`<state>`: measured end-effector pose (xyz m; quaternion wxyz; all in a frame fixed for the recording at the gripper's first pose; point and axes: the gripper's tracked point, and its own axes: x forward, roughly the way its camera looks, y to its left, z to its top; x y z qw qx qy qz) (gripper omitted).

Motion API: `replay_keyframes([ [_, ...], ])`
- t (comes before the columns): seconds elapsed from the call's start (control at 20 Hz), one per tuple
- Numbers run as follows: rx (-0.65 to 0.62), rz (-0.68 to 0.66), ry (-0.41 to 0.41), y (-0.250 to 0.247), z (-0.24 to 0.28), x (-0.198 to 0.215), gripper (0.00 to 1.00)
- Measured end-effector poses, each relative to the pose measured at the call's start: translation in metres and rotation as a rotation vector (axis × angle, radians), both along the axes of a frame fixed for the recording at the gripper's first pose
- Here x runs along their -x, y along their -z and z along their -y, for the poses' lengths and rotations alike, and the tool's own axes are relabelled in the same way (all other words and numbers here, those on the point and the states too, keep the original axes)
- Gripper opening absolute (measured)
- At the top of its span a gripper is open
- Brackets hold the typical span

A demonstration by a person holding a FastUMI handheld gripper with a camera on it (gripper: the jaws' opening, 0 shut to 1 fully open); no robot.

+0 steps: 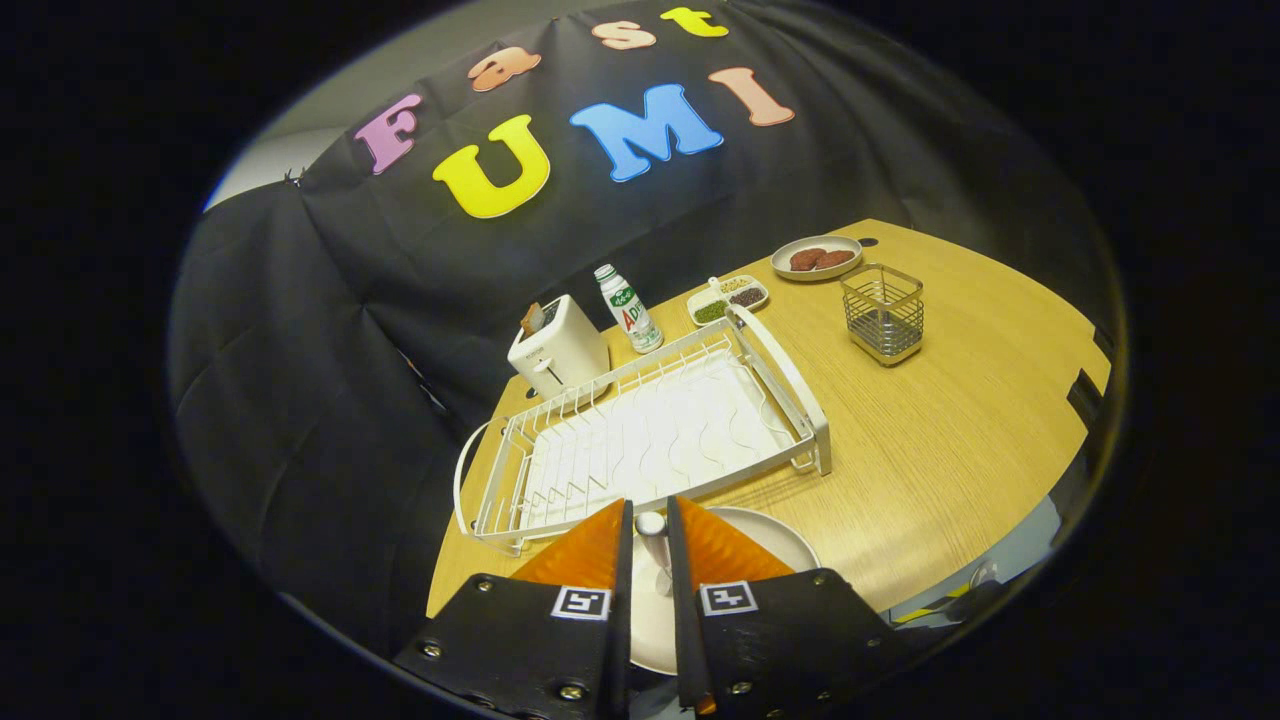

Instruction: Take the plate from the dish rack, then take the spoon from the basket and place it into the plate.

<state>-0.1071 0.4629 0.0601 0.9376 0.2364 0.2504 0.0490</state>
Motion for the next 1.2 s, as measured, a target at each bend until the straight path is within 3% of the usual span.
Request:
replay_keyframes([
  [0.65, 0.011, 0.055, 0.032, -0.029, 0.020, -0.010, 0.19],
  [0.95, 0.090, 0.240, 0.065, -0.101, 0.049, -0.026, 0.19],
  [1.2, 0.276, 0.420, 0.119, -0.171, 0.092, -0.042, 0.19],
])
